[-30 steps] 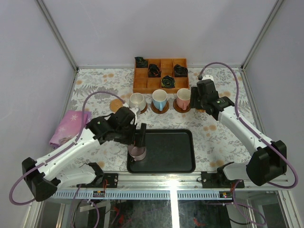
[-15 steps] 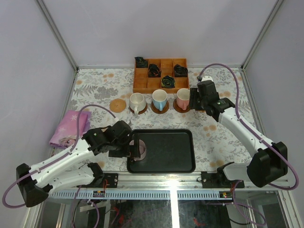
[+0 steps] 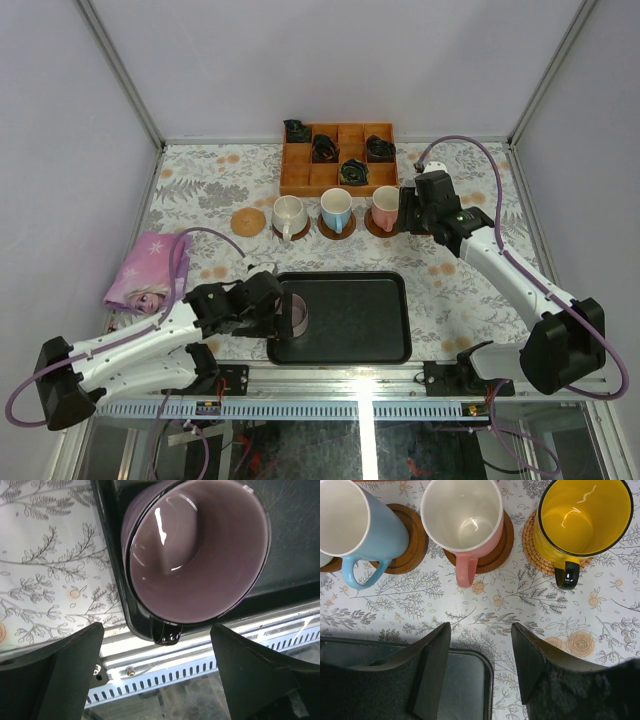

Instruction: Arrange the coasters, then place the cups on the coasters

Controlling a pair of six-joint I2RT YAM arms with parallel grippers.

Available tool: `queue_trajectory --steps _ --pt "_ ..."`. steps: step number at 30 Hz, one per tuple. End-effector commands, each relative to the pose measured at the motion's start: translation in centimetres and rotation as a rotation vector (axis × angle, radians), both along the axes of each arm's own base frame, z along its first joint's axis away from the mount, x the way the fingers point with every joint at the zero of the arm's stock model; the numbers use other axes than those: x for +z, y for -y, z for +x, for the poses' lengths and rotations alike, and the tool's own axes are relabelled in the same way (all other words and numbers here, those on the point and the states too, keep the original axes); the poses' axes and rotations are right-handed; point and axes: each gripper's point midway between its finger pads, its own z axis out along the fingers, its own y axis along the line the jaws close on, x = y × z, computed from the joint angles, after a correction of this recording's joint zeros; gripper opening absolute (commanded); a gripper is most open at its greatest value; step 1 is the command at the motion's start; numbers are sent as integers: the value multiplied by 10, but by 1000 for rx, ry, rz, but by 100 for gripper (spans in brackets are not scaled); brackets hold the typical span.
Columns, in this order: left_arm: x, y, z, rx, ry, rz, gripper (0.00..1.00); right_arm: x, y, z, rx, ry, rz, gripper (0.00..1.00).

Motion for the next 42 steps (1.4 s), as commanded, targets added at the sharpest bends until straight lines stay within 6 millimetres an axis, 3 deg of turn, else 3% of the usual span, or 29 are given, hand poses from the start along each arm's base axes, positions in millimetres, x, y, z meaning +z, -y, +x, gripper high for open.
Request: queue_trajectory --steps 1,7,11,21,22,30,42 --pt "4 15 24 -21 116 -21 82 11 -2 7 -4 44 23 59" --pt "-5 19 26 -78 117 32 64 8 -4 9 1 33 23 59" --pt "-9 23 24 -101 109 39 58 7 -4 9 0 29 21 59" --pt "-17 30 20 -132 110 58 2 4 -7 11 7 17 28 59" --pt "-17 31 21 -136 117 63 0 3 -8 11 8 16 28 59" --pt "6 36 38 -125 241 89 0 1 -8 10 9 11 27 59" --pt "67 10 80 54 423 190 0 7 -2 13 -4 48 6 59"
